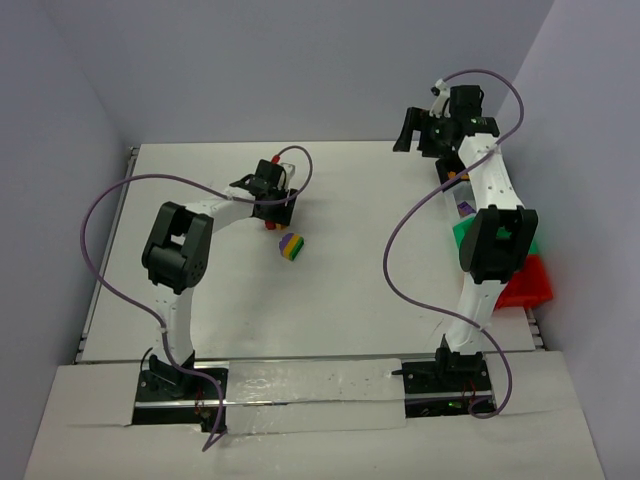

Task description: Sort the legos into containers by color

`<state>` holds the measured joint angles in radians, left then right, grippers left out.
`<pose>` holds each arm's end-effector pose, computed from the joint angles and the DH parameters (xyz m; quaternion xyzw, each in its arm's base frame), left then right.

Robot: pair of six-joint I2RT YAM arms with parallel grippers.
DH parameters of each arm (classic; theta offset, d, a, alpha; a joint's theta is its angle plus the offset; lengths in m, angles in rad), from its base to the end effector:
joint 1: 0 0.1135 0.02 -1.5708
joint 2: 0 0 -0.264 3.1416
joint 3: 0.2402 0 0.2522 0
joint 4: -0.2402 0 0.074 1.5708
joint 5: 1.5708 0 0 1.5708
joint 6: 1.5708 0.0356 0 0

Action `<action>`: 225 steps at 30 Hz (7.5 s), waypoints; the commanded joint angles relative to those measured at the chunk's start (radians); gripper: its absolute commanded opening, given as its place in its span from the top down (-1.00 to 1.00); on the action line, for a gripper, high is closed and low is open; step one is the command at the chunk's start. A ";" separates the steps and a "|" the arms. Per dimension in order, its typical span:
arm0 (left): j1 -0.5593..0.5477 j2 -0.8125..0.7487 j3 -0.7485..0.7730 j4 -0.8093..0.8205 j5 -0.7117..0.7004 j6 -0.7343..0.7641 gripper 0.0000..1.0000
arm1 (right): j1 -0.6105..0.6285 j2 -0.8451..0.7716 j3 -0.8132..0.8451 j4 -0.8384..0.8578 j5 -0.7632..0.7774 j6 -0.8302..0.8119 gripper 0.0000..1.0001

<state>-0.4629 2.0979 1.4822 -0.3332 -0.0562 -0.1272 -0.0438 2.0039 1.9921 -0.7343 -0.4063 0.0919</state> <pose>0.4046 -0.1997 0.1601 0.1505 0.9397 -0.0633 0.3004 0.4550 -0.0059 0.3378 -0.0198 0.9008 0.1942 0.3880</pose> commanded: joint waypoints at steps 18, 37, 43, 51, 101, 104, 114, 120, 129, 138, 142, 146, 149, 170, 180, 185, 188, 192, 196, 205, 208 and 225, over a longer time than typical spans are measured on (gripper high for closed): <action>-0.002 -0.526 -0.261 0.020 0.729 0.760 0.91 | 0.079 -0.050 -0.176 -0.020 -0.601 0.060 -1.00; -0.034 -0.597 -0.201 -0.374 0.876 1.329 0.99 | 0.386 -0.154 -0.450 0.127 -0.767 0.170 -1.00; -0.060 -0.595 -0.191 -0.365 0.875 1.285 1.00 | 0.421 -0.101 -0.417 0.168 -0.745 0.235 -0.90; -0.071 -0.585 -0.173 -0.275 0.876 1.121 1.00 | 0.461 -0.067 -0.412 0.230 -0.712 0.309 -0.69; 0.182 -0.592 -0.308 0.622 1.054 -0.719 -0.98 | 0.267 -0.294 -0.402 0.597 -0.609 0.587 1.00; 0.183 -0.549 -0.376 0.904 1.088 -0.990 -0.98 | 0.273 -0.320 -0.452 0.715 -0.620 0.664 1.00; 0.189 -0.462 -0.478 1.534 1.039 -1.465 -0.98 | 0.298 -0.375 -0.587 1.054 -0.630 0.870 1.00; 0.182 -0.436 -0.490 1.655 1.010 -1.494 -0.98 | 0.316 -0.362 -0.582 1.056 -0.624 0.881 1.00; 0.172 -0.411 -0.477 1.612 1.006 -1.473 -0.69 | 0.336 -0.349 -0.589 1.098 -0.639 0.925 1.00; 0.165 -0.412 -0.467 1.545 1.006 -1.439 -0.61 | 0.358 -0.352 -0.582 1.069 -0.639 0.891 1.00; 0.164 -0.406 -0.467 1.557 1.004 -1.458 -0.55 | 0.370 -0.349 -0.573 0.975 -0.614 0.794 1.00; 0.155 -0.397 -0.472 1.548 1.010 -1.464 -0.35 | 0.383 -0.346 -0.572 0.949 -0.597 0.754 1.00; 0.144 -0.397 -0.486 1.535 1.010 -1.455 -0.13 | 0.384 -0.343 -0.563 0.933 -0.586 0.748 1.00; 0.107 -0.420 -0.595 1.392 1.047 -1.336 1.00 | 0.305 -0.318 -0.505 1.012 -0.540 0.850 1.00; 0.132 -0.528 -0.319 0.474 0.985 -0.453 1.00 | 0.057 -0.445 -0.388 0.092 -0.396 0.097 1.00; 0.125 -0.603 -0.231 0.179 0.703 -0.158 1.00 | -0.100 -0.544 -0.425 -0.252 -0.149 -0.331 1.00; 0.125 -0.625 -0.219 0.143 0.624 -0.099 1.00 | -0.169 -0.633 -0.550 -0.361 0.135 -0.460 1.00; 0.125 -0.586 -0.122 0.021 0.617 -0.068 1.00 | -0.249 -0.696 -0.651 -0.409 0.335 -0.558 1.00; 0.124 -0.558 -0.058 -0.073 0.601 -0.028 1.00 | -0.317 -0.754 -0.704 -0.468 0.466 -0.596 1.00; 0.124 -0.572 -0.054 -0.087 0.578 -0.017 1.00 | -0.458 -0.741 -0.730 -0.426 0.621 -0.665 1.00; 0.124 -0.571 -0.049 -0.096 0.578 -0.010 1.00 | -0.480 -0.706 -0.748 -0.395 0.624 -0.668 1.00; 0.124 -0.583 -0.070 -0.054 0.640 -0.023 1.00 | -0.488 -0.582 -0.686 -0.294 0.600 -0.640 -0.88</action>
<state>-0.3340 1.5383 1.3960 -0.4309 0.5318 -0.1455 -0.5470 1.4390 1.2062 -1.0217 0.2139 -0.5581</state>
